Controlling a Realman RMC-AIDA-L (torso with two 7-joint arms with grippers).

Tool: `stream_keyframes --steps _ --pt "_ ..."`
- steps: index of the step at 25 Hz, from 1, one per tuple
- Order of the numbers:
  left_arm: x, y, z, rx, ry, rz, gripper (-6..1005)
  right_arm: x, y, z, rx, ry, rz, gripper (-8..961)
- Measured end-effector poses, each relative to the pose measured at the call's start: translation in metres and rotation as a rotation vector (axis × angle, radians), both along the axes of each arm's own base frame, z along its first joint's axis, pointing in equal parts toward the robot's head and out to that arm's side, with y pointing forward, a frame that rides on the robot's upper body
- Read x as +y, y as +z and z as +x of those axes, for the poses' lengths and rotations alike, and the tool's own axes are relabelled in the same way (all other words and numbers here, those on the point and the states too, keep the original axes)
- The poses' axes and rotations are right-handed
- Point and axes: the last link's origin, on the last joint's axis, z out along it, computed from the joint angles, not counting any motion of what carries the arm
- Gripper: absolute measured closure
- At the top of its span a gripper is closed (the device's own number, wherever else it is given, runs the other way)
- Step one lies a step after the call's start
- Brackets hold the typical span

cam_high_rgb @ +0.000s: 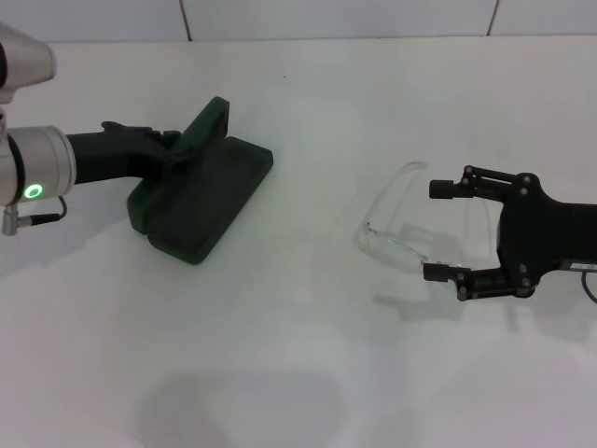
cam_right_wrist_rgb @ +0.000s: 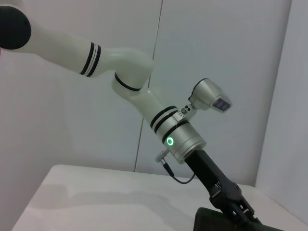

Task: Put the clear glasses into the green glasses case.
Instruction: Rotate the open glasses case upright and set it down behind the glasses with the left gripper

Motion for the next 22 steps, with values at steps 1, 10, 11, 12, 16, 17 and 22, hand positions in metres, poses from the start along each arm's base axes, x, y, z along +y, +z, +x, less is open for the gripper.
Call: stream_keyframes --steps 1,10,11,12,16,17,22 --pt "0.0 0.0 0.0 0.001 0.003 0.001 531 0.0 0.0 0.0 0.0 0.002 0.001 107" --pt "0.005 0.002 0.007 0.027 -0.045 0.005 751 -0.002 -0.001 0.002 -0.001 0.008 0.01 108" --pt "0.007 0.002 0.01 0.042 -0.076 0.004 756 -0.003 -0.001 0.002 -0.001 0.01 0.011 108" --pt "0.01 0.001 0.015 0.056 -0.11 0.0 760 -0.004 -0.001 0.002 0.002 0.011 0.01 108" --pt "0.02 -0.005 0.039 0.101 -0.233 -0.021 779 -0.011 -0.004 0.004 0.017 0.024 0.007 108" --pt "0.023 -0.007 0.045 0.113 -0.264 -0.028 784 -0.014 -0.005 0.005 0.02 0.026 0.009 108" --pt "0.031 -0.028 0.079 0.203 -0.425 -0.11 793 -0.023 -0.011 0.009 0.025 0.028 0.014 108"
